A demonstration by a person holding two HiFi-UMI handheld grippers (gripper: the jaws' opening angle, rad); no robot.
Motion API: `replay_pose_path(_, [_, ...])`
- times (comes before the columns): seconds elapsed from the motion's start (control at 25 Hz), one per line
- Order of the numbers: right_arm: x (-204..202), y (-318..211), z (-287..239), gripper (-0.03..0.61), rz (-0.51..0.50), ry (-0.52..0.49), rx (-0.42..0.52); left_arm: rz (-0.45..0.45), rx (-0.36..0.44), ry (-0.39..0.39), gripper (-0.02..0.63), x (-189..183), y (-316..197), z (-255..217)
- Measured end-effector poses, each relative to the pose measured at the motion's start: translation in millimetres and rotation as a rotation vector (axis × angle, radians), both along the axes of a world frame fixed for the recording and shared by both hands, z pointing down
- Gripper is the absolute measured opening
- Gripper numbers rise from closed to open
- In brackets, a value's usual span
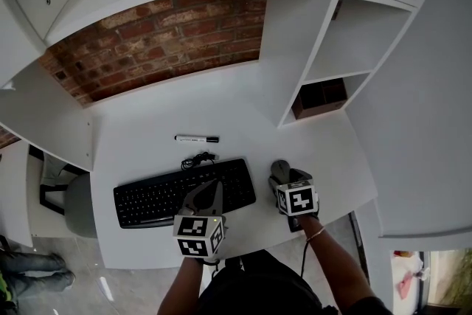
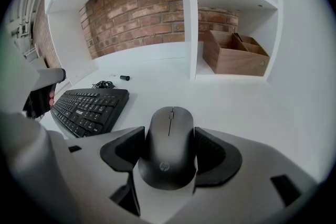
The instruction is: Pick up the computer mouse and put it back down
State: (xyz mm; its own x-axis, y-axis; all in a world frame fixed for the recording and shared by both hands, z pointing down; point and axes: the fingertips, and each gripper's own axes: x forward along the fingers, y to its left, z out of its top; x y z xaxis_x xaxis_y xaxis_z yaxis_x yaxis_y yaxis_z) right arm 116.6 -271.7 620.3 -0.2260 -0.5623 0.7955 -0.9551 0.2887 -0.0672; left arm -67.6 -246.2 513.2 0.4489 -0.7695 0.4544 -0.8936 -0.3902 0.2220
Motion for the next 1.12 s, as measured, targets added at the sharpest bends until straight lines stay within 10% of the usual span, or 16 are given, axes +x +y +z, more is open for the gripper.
replay_pose_path(0.48, [-1, 11, -21, 0.287, 0.063, -0.134, 0.038, -0.012, 0.013, 0.011, 0.009, -4, 3, -4])
replay_pose_path(1.12, [-34, 47, -122, 0.287, 0.149, -0.820, 0.064, -0.003, 0.058, 0.012, 0.009, -6, 22, -20])
